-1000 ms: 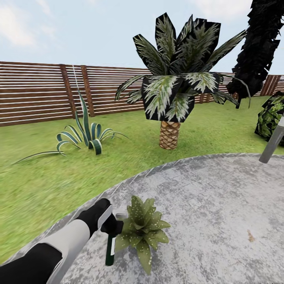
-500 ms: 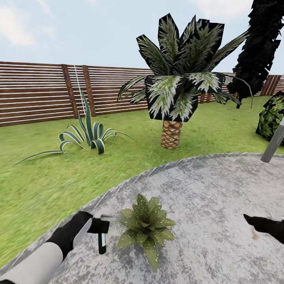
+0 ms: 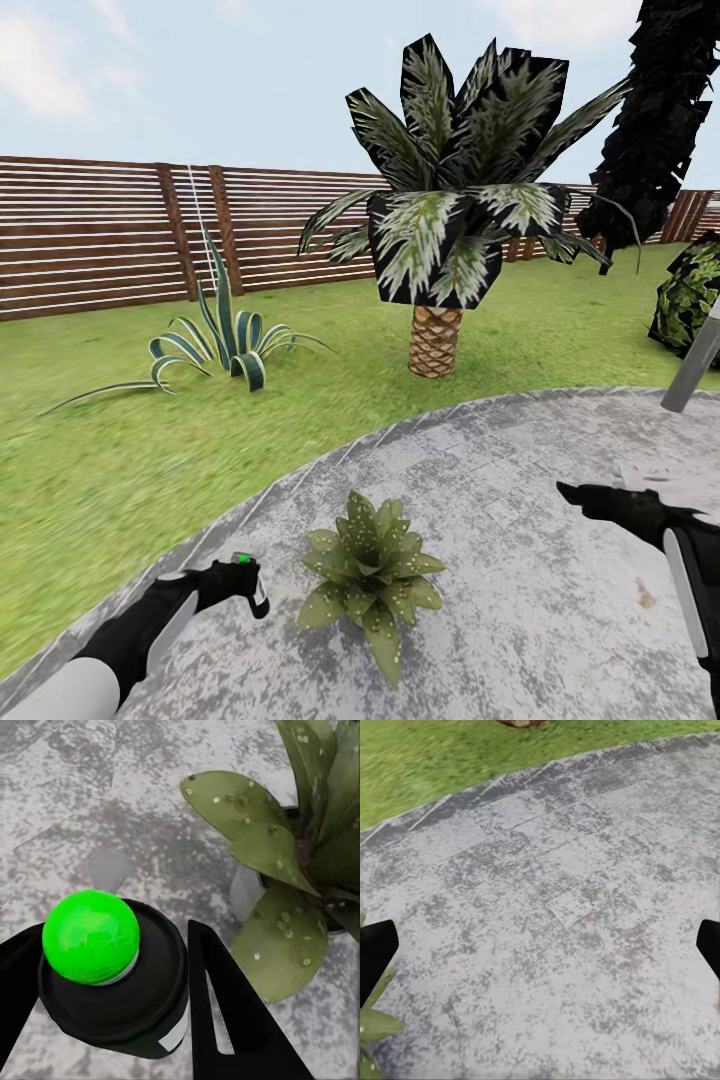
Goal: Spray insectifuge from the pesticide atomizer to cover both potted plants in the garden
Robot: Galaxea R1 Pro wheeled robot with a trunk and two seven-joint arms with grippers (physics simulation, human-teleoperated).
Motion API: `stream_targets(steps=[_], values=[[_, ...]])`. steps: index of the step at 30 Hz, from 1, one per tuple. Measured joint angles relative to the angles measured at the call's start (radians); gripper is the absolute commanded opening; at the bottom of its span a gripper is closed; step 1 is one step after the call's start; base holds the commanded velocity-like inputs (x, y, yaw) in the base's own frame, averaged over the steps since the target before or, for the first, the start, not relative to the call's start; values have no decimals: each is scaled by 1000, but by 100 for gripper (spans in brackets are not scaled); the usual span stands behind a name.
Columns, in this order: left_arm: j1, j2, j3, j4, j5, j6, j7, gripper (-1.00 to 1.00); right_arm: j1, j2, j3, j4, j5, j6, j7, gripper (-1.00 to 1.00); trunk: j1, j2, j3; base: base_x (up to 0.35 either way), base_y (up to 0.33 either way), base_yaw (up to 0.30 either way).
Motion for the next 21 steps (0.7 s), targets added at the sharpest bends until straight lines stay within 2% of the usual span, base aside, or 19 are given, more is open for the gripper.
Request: stream_targets(steps=[2, 4, 7, 10, 13, 17, 21], values=[[5, 4, 15, 1, 3, 0, -26, -100, 2, 1, 25, 0, 0, 0, 0, 100, 0, 0, 0, 0, 0, 0], [7, 14, 20, 0, 5, -3, -86, -100, 5, 1, 43, 0, 0, -1, 0, 100, 0, 0, 0, 0, 0, 0], [12, 14, 14, 2, -3, -4, -142, -100, 8, 1, 50, 0, 1, -1, 0, 100, 0, 0, 0, 0, 0, 0], [16, 10, 9, 3, -7, -3, -155, -100, 7, 1, 48, 0, 2, -1, 0, 100, 0, 0, 0, 0, 0, 0], [30, 7, 8, 3, -6, -7, -142, -100, 7, 1, 49, 0, 2, -1, 0, 100, 0, 0, 0, 0, 59, 0], [36, 6, 7, 3, -5, -7, -134, -100, 7, 1, 51, 0, 2, -4, 0, 100, 0, 0, 0, 31, 246, -7], [36, 8, -8, 4, -4, 0, -143, -100, 3, 1, 51, 0, 1, -2, 0, 100, 0, 0, 0, 151, 262, -178]])
